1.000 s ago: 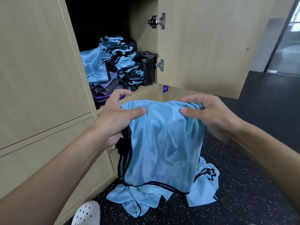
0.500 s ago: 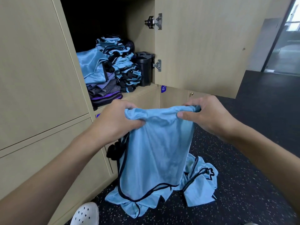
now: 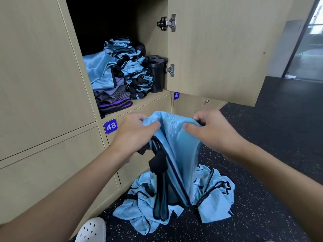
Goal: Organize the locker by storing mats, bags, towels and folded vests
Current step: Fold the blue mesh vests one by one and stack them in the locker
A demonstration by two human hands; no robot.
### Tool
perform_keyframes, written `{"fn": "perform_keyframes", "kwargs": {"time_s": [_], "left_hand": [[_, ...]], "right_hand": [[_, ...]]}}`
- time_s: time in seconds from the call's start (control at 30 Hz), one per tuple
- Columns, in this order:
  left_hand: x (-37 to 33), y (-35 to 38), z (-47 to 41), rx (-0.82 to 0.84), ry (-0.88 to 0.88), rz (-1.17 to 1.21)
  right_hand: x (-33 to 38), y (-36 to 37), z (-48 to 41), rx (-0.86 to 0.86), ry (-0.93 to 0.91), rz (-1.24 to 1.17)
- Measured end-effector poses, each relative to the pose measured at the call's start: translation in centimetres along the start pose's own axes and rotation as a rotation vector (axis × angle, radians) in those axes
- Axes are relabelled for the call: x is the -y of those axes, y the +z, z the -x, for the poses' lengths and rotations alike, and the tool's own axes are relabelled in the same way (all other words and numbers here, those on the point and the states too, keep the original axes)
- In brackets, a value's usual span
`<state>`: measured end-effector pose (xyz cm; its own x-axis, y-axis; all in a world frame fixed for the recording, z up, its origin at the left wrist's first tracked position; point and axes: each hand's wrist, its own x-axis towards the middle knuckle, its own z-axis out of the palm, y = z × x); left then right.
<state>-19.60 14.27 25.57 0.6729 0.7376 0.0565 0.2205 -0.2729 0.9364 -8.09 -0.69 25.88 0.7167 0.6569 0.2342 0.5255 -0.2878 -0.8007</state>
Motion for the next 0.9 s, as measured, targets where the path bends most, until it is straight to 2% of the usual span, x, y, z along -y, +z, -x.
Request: {"fn": "perform_keyframes", "kwargs": {"time_s": [0.1, 0.17, 0.23, 0.3, 0.37, 0.47, 0.5, 0.53, 0.6, 0.67, 0.73, 0.8, 0.9], "left_hand": [[-1.0, 0.6, 0.8, 0.190, -0.115, 0.196], [-0.9, 0.8, 1.0, 0.317, -0.084, 0.224], [-0.4, 0.5, 0.8, 0.347, 0.005, 0.149], [-0.1, 0.2, 0.5, 0.309, 0.062, 0.166], [-0.2, 0.0, 0.3, 0.254, 0.075, 0.258], [-0.8, -0.4, 0.0, 0.202, 0.091, 0.419], [-1.2, -0.7, -0.1, 0.188, 0.094, 0.471], [-1.4, -1.0, -0.3, 0.173, 0.090, 0.530], [-1.9, -1.8, -0.6, 0.167, 0.065, 0.638], [-2.1, -2.3, -0.9, 0.161, 0.020, 0.703], [-2.1, -2.3, -1.1, 0.105, -0.064, 0.766], [-2.1, -1.9, -0.2, 0.115, -0.196, 0.756], [-1.7, -0.8, 1.2, 0.312, -0.290, 0.630]], "right_hand": [[0.6, 1.3, 0.3, 0.090, 0.044, -0.172], [1.3, 1.7, 0.7, 0.178, 0.098, -0.421], [2.0, 1.4, 0.9, 0.249, 0.172, -0.683], [2.3, 0.9, 1.0, 0.244, 0.203, -0.842], [2.3, 0.7, 0.7, 0.146, 0.148, -0.794], [1.6, 0.6, 0.4, -0.107, 0.027, -0.510], [1.3, 0.4, 0.3, -0.107, 0.032, -0.469], [0.9, 0.3, 0.3, -0.030, 0.052, -0.472], [0.1, 0.6, 0.5, 0.231, 0.097, -0.530], [-0.4, 1.3, 0.8, 0.365, 0.072, -0.548], [-0.2, 1.8, 1.0, 0.342, 0.061, -0.589], [0.3, 2.0, 1.1, 0.247, 0.068, -0.634], [0.7, 2.1, 0.9, 0.068, 0.037, -0.671]]}}
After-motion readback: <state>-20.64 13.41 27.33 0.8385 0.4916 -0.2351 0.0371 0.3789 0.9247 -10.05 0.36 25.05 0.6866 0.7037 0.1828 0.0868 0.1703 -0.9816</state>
